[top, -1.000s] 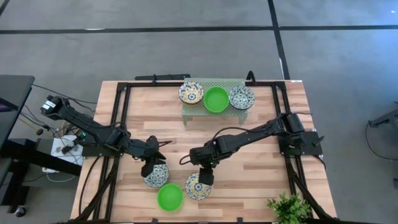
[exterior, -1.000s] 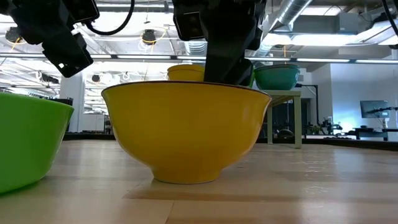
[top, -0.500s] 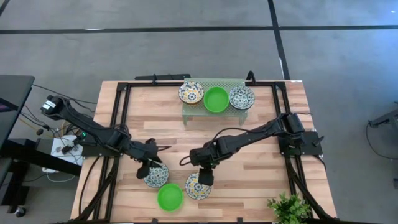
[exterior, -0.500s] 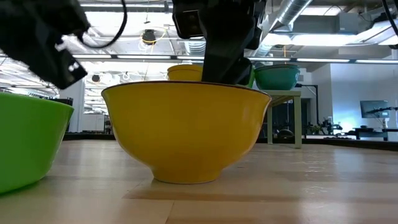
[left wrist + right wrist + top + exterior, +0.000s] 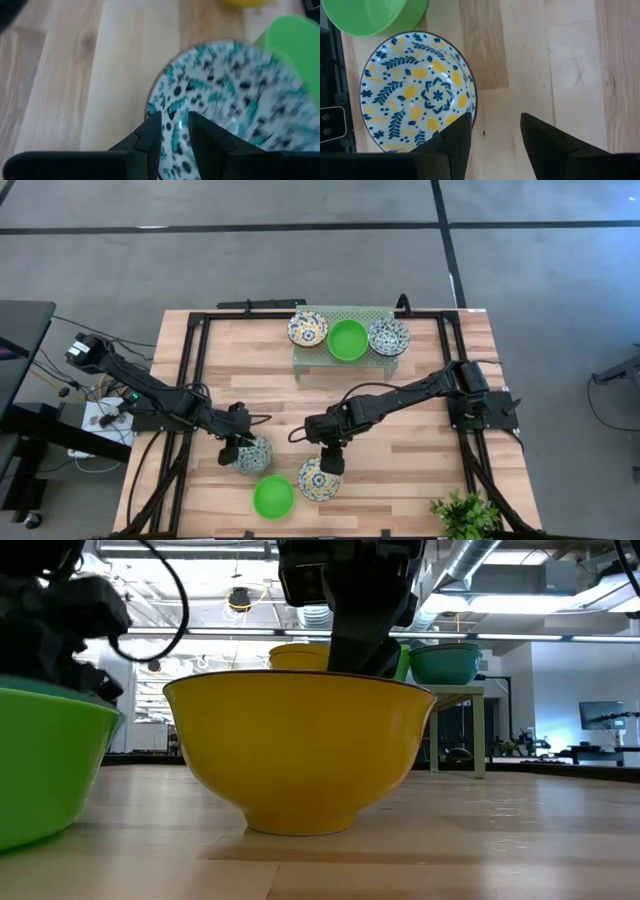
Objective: Pick & Place Mini bowls
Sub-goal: Stack the light blue bowl on the light blue bowl on the shelf
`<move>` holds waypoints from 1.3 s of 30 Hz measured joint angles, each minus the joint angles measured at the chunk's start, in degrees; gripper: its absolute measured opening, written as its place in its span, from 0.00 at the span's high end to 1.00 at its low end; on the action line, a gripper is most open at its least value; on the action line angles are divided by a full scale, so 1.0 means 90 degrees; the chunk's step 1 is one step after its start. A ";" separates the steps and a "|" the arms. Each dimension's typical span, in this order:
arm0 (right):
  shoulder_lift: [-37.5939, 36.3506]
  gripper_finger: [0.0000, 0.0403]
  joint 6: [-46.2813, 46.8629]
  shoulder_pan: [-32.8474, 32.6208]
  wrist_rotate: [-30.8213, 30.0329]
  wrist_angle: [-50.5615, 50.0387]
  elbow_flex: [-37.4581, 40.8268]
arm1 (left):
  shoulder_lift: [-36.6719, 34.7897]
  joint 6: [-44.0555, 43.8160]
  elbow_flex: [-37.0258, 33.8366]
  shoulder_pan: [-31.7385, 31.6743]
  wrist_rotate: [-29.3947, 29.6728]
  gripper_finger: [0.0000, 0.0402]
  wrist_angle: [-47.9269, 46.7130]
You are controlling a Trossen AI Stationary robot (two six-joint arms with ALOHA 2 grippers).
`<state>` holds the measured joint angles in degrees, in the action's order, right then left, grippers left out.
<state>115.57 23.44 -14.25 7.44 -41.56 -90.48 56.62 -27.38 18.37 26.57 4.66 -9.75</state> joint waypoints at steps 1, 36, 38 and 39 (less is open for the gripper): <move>0.0000 0.59 0.0000 0.0004 -0.0002 -0.0002 0.0000 | 0.0000 -0.0059 -0.0054 -0.0003 0.0003 0.76 -0.0001; 0.0005 0.59 -0.4665 -0.0074 0.0022 0.3478 0.0000 | 0.0000 -0.0064 -0.0173 0.0002 0.0315 0.86 0.1143; 0.0005 0.59 -0.4665 -0.0074 0.0022 0.3473 0.0000 | 0.0000 0.0059 -0.0173 0.0002 0.0408 0.81 0.1145; 0.0005 0.59 -0.4665 -0.0069 0.0022 0.3474 0.0000 | 0.0000 0.0137 -0.0173 0.0002 0.0474 0.78 0.1141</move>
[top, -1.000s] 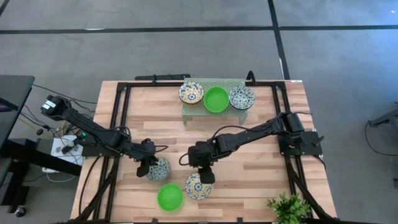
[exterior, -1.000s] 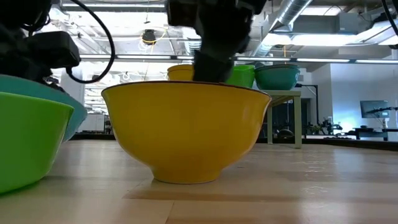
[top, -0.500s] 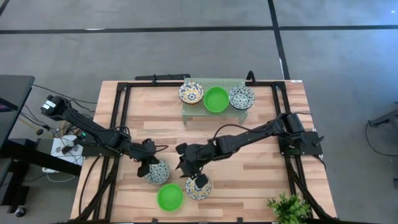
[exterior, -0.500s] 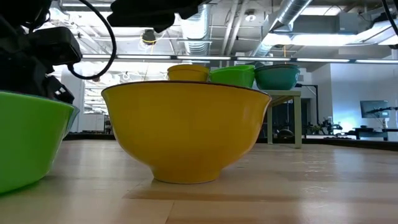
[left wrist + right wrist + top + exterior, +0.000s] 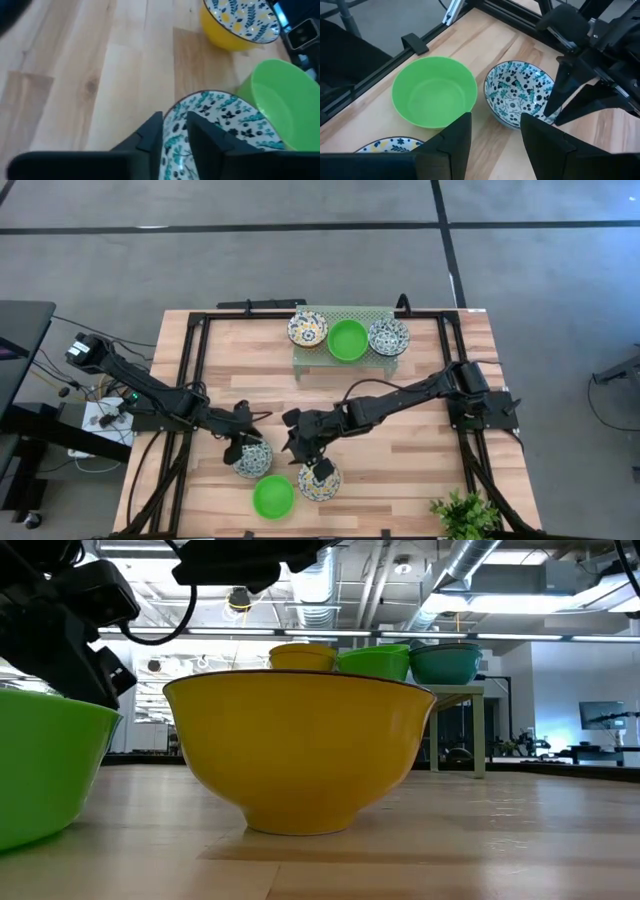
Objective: Pick & Place Mini bowls
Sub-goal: Stack the light blue bowl on the light blue bowl on the shelf
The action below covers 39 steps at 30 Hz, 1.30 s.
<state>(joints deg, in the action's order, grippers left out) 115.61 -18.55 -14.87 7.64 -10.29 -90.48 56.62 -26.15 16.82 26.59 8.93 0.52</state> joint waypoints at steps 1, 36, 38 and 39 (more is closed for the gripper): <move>0.0000 0.59 0.0000 0.0000 -0.0002 0.0004 0.0000 | 0.0000 0.0065 0.0000 -0.0001 0.0053 0.75 -0.0001; 0.0000 0.59 0.0007 0.0041 0.0007 -0.0266 -0.0002 | 0.0017 -0.0965 0.0354 -0.0208 0.0850 0.97 0.0273; 0.0000 0.59 0.0007 0.0044 0.0007 -0.0440 -0.0002 | 0.0017 -0.0964 0.0520 -0.0344 0.0862 0.97 0.0280; 0.0000 0.59 0.0007 0.0044 0.0007 -0.0496 -0.0002 | 0.0015 -0.0964 0.0597 -0.0414 0.0841 0.97 0.0283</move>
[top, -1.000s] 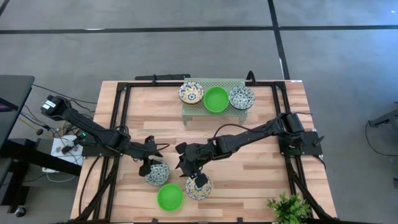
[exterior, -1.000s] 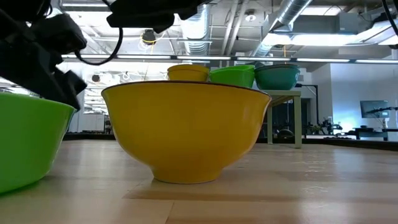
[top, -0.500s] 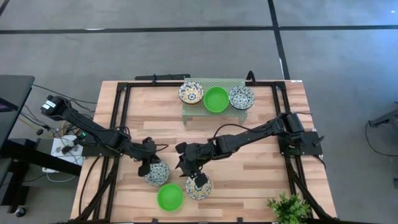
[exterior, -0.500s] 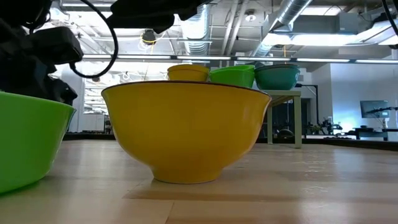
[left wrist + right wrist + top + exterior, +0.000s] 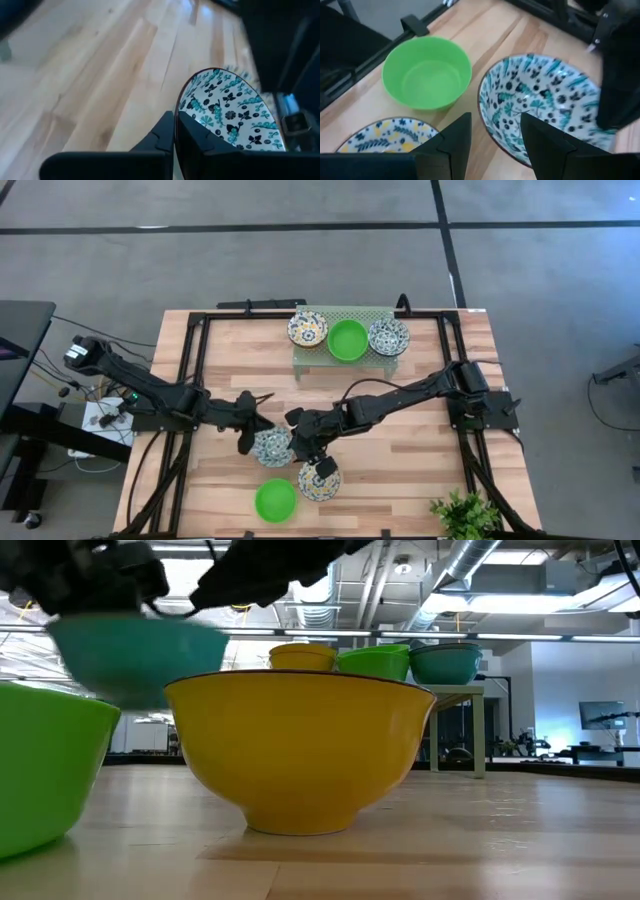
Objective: Pick & Place Mini bowls
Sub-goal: Stack the light blue bowl on the light blue bowl on the shelf
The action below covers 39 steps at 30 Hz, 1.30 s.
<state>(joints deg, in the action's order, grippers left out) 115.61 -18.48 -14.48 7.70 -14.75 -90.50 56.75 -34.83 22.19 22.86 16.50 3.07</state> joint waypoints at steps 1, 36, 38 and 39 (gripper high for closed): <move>0.0000 0.59 -0.0001 0.0000 0.0001 -0.0055 0.0000 | 0.0000 0.0000 0.0066 -0.0064 -0.0006 0.97 0.0001; 0.0000 0.95 -0.1773 0.0117 -0.0335 -0.0391 0.0000 | -0.0005 -0.0828 0.0180 -0.1137 -0.0888 0.77 0.0162; 0.0000 0.97 -0.1461 0.0126 -0.0362 -0.0484 0.0000 | -0.0005 -0.0826 0.0183 -0.1134 -0.0923 0.73 0.0240; 0.0000 0.98 -0.1303 0.0134 -0.0340 -0.0593 0.0002 | -0.0007 -0.0802 0.0183 -0.1129 -0.0931 0.71 0.0297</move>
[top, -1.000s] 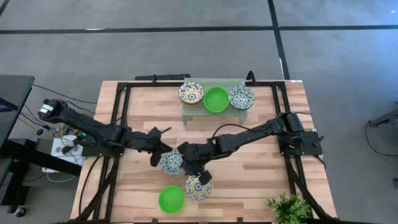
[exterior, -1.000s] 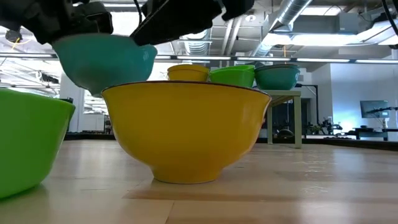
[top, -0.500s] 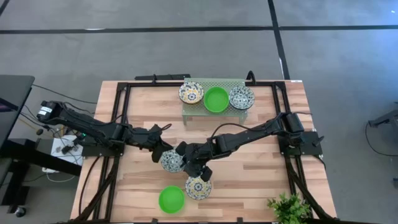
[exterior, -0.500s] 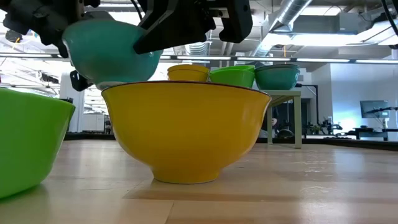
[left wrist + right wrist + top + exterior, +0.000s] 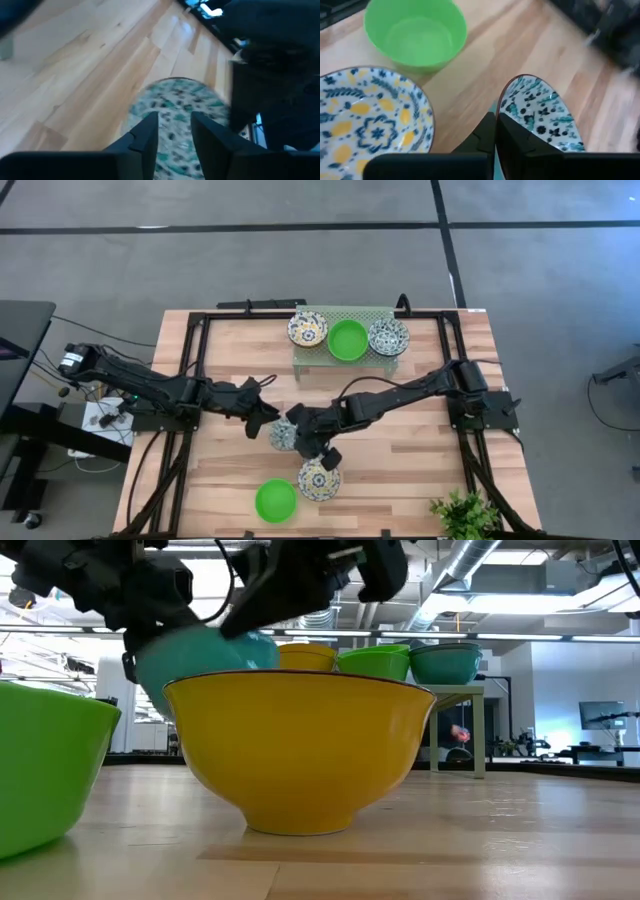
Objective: Pick & Place Mini bowls
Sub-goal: Stack the light blue bowl on the light blue bowl on the shelf
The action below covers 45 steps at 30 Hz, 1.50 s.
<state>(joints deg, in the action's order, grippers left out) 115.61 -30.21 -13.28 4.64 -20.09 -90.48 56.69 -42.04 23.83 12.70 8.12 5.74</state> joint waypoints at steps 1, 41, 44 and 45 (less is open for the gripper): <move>0.0012 0.99 0.0128 0.0002 -0.0024 -0.0057 0.0002 | 0.0000 0.0058 0.0000 -0.0001 0.0013 0.70 0.0077; -0.4162 1.00 0.5408 0.0640 -0.5817 -0.5611 0.1084 | -0.0668 0.2314 -0.0022 0.0006 0.0311 0.74 0.0658; -0.4173 1.00 0.4743 0.0969 -0.5836 -0.5003 0.1474 | -0.0673 0.2315 -0.0022 0.0006 0.0311 0.74 0.0678; -0.4172 1.00 0.4571 0.1060 -0.5836 -0.4831 0.1545 | -0.0673 0.2315 -0.0022 0.0006 0.0311 0.74 0.0682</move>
<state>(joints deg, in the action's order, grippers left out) 78.06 10.93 -3.74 -47.88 -63.57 -76.57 50.63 -21.21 23.64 12.75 10.92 11.88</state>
